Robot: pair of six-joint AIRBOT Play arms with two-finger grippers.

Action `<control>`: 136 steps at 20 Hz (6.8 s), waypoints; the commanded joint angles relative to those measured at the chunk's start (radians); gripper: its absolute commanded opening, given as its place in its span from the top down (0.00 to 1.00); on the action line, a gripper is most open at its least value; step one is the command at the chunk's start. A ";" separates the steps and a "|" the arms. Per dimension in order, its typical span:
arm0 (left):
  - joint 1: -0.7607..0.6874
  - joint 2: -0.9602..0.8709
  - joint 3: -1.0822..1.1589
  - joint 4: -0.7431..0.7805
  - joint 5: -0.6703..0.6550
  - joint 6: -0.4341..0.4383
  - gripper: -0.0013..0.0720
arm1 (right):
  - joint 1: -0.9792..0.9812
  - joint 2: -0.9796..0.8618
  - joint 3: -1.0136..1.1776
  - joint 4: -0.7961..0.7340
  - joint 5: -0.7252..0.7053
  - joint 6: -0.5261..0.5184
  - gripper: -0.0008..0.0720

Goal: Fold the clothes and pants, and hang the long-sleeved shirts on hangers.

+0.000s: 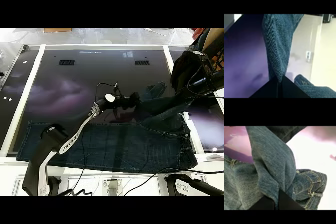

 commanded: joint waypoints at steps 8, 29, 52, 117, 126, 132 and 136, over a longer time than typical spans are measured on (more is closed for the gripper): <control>0.211 0.254 0.002 0.247 -0.223 0.258 0.93 | 0.000 0.001 0.000 0.179 -0.098 -0.081 0.94; 0.347 0.486 0.001 0.857 -0.819 0.169 0.93 | 0.206 -0.045 -0.001 0.215 -0.227 -0.105 0.94; 0.531 0.335 -0.126 0.681 -0.768 0.156 0.20 | 0.136 -0.369 0.000 -0.170 -0.574 0.092 0.19; 0.967 0.793 -0.494 1.213 -0.379 -0.188 0.93 | -0.262 -0.338 0.000 -0.238 -0.319 0.114 0.82; 0.964 0.682 -0.497 1.225 -0.337 -0.187 0.91 | -0.387 -0.338 0.000 -0.157 -0.253 0.135 0.82; 0.964 0.631 -0.496 1.352 -0.320 -0.187 0.21 | -0.387 -0.338 0.000 -0.157 -0.261 0.135 0.82; 1.065 0.646 -0.496 1.445 -0.551 -0.165 0.29 | -0.387 -0.338 0.000 -0.157 -0.280 0.135 0.82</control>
